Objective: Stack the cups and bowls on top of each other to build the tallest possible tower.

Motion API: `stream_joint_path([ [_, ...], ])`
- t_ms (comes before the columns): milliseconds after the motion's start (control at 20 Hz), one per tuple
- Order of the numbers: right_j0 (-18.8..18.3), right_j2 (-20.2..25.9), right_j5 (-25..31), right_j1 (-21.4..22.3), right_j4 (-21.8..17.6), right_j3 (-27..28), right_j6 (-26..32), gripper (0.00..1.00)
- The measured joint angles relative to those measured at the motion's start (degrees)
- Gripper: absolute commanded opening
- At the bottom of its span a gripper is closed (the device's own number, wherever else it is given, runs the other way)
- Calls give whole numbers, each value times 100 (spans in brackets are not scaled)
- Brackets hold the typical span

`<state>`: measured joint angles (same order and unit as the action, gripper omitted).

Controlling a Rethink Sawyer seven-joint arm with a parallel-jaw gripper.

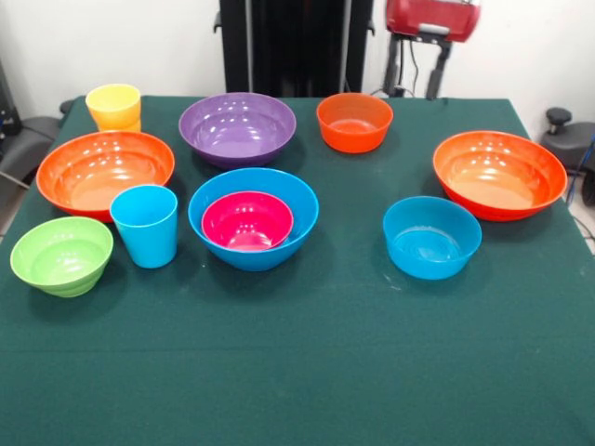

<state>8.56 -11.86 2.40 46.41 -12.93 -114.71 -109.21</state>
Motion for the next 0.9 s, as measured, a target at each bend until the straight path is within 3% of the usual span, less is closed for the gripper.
stream_joint_path([
  [100, -278, 149, 706, 217, 19, 17, 0, 100],
  [150, -518, 268, 1480, 418, 37, 74, 0, 100],
  [300, -714, 369, 2231, 588, 43, 173, 0, 100],
  [350, -874, 469, 2902, 726, 47, 315, 0, 100],
  [400, -926, 510, 3139, 773, 47, 378, 0, 100],
  [650, -1098, 777, 4004, 957, 93, 790, 0, 100],
  [900, -1001, 914, 3986, 1083, 87, 1022, 0, 100],
])
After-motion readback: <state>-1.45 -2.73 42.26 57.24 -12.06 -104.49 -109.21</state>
